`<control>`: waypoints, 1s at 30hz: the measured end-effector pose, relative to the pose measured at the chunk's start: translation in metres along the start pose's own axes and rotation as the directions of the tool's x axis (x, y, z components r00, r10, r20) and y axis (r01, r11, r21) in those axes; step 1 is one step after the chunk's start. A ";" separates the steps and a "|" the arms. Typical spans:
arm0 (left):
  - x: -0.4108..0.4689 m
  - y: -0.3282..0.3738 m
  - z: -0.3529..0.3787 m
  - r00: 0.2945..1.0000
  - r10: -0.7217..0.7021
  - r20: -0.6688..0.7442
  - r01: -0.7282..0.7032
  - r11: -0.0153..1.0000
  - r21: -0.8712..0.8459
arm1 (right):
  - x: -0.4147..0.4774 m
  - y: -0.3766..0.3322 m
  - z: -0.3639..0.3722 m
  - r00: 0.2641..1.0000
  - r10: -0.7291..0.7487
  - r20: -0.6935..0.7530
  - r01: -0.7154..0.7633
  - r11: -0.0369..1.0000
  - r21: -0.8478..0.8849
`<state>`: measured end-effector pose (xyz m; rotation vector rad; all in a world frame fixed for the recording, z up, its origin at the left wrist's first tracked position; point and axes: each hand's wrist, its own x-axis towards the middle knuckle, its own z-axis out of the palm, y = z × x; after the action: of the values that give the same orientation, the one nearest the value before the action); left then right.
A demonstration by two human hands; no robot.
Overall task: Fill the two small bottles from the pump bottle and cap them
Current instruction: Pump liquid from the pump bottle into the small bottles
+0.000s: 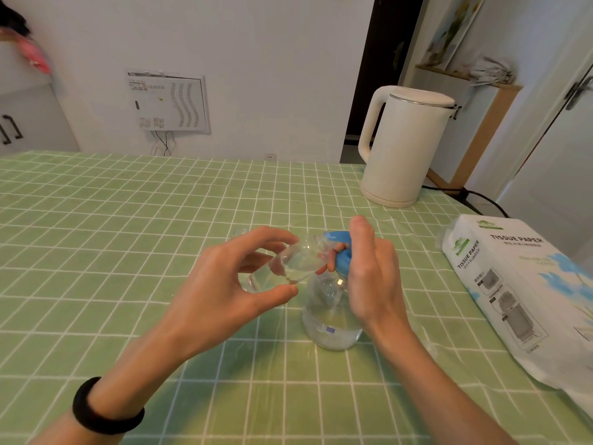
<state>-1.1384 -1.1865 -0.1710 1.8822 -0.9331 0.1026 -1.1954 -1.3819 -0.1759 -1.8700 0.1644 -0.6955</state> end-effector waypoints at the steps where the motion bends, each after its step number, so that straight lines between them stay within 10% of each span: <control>1: 0.000 0.000 0.000 1.000 -0.001 0.000 0.001 1.000 -0.006 | 0.000 0.000 0.000 1.000 -0.003 -0.006 0.003 1.000 0.000; 30: -0.001 0.004 0.000 1.000 -0.021 -0.008 0.021 1.000 0.015 | 0.002 -0.003 -0.001 0.999 -0.045 -0.023 0.046 0.999 0.016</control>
<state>-1.1420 -1.1870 -0.1685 1.9042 -0.9091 0.1052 -1.1945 -1.3822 -0.1720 -1.8558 0.1307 -0.7472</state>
